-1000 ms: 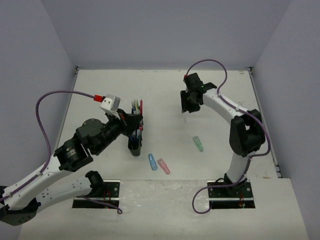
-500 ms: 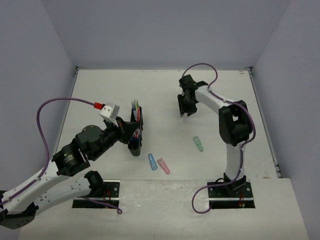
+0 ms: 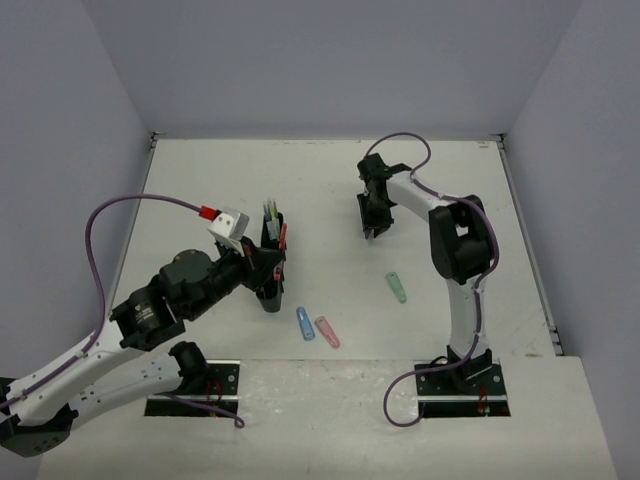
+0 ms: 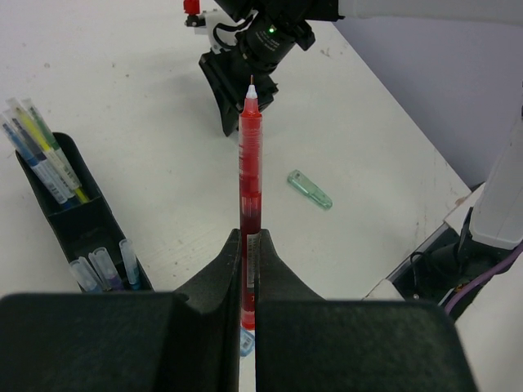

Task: Sort the stationery into containers
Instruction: Close the pen cap on the pen.

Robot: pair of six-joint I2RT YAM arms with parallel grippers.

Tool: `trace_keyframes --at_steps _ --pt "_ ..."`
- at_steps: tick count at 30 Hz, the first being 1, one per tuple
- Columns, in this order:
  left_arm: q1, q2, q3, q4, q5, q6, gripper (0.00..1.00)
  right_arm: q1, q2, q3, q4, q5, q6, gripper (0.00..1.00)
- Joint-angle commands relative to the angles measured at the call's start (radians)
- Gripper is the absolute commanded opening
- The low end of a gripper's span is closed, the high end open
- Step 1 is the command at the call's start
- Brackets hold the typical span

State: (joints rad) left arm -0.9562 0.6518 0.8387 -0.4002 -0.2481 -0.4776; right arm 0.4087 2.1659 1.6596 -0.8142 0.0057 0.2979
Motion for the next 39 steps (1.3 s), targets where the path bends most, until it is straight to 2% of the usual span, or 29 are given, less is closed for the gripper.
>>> trace_keyframes --at_steps 1,5,9,13,17,18,21,23,28,29,33,39 --pt "-0.001 -0.003 0.003 0.033 0.015 0.033 0.0 -0.002 0.026 0.025 -0.021 -0.025 0.0 0.25" --pt "-0.001 0.002 0.002 0.033 0.012 0.037 0.0 -0.002 0.028 0.013 -0.033 -0.042 0.0 0.17" --pt "-0.001 0.012 -0.007 0.043 0.012 0.037 0.0 -0.001 0.013 -0.014 -0.025 -0.054 0.008 0.01" --pt "-0.001 0.034 -0.036 0.07 0.023 0.029 0.0 -0.002 -0.087 -0.072 0.03 -0.07 0.032 0.0" --pt "-0.002 0.057 -0.086 0.133 0.069 -0.006 0.0 -0.002 -0.33 -0.184 0.139 -0.079 0.09 0.0" --pt "-0.001 0.058 -0.108 0.175 0.101 -0.013 0.0 -0.002 -0.382 -0.229 0.186 -0.093 0.115 0.0" --pt "-0.001 0.045 -0.195 0.379 0.206 -0.048 0.0 0.006 -0.671 -0.409 0.353 -0.131 0.229 0.0" --pt "-0.003 0.034 -0.281 0.549 0.305 -0.076 0.0 0.022 -0.851 -0.551 0.547 -0.171 0.321 0.0" --pt "-0.006 0.061 -0.455 0.982 0.401 -0.218 0.0 0.096 -1.21 -0.902 1.029 -0.316 0.565 0.0" --pt "-0.007 0.075 -0.471 1.056 0.406 -0.247 0.0 0.131 -1.276 -0.928 1.119 -0.324 0.589 0.0" --pt "-0.013 0.124 -0.524 1.222 0.438 -0.301 0.0 0.26 -1.38 -0.987 1.276 -0.334 0.604 0.0" --pt "-0.026 0.167 -0.511 1.283 0.467 -0.31 0.0 0.325 -1.368 -0.96 1.25 -0.36 0.572 0.0"
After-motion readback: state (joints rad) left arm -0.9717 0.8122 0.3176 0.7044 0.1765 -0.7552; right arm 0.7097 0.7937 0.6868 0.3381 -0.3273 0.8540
